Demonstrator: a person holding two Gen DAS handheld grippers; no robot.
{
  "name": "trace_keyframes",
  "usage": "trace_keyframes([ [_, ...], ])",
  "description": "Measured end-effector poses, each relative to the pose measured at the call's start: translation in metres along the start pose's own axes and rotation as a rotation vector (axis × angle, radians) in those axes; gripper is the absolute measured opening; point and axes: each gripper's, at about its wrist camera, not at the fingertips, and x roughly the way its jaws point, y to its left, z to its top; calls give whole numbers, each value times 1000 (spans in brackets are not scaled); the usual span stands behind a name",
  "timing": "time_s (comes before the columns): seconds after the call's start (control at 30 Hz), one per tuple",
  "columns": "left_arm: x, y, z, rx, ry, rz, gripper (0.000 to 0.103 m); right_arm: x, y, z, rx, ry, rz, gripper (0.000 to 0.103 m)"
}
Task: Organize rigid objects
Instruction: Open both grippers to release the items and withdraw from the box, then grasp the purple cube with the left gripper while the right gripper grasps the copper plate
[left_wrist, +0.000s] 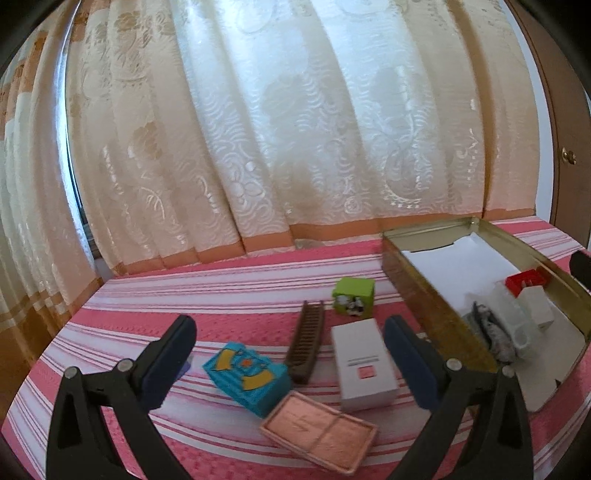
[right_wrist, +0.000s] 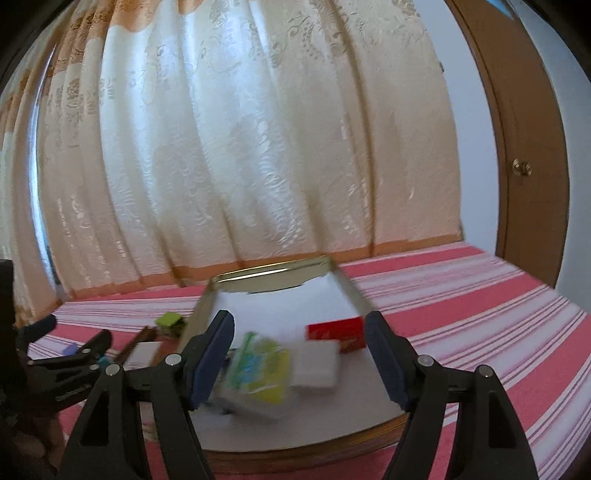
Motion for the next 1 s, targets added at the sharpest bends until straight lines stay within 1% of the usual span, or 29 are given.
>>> trace_keyframes([
  [0.17,7,18,-2,-5,15,2,103,-5,33,-6,-37,-17,30,75],
  [0.3,17,36,-5,-28,51,1,103,-8,57,-10,-68,-21,64,75],
  [0.4,21,46,-6,-24,64,9,103,-6,72,-12,-78,-12,90,75],
  [0.57,28,66,-8,-25,82,24,103,-2,97,-17,-98,27,137,75],
  [0.77,38,91,-12,-14,119,40,103,3,123,-21,-129,56,174,75],
  [0.93,52,118,-15,-45,177,99,103,6,143,-25,-187,86,201,75],
  [1.0,57,126,-17,-49,206,122,103,10,149,-26,-197,115,232,75],
])
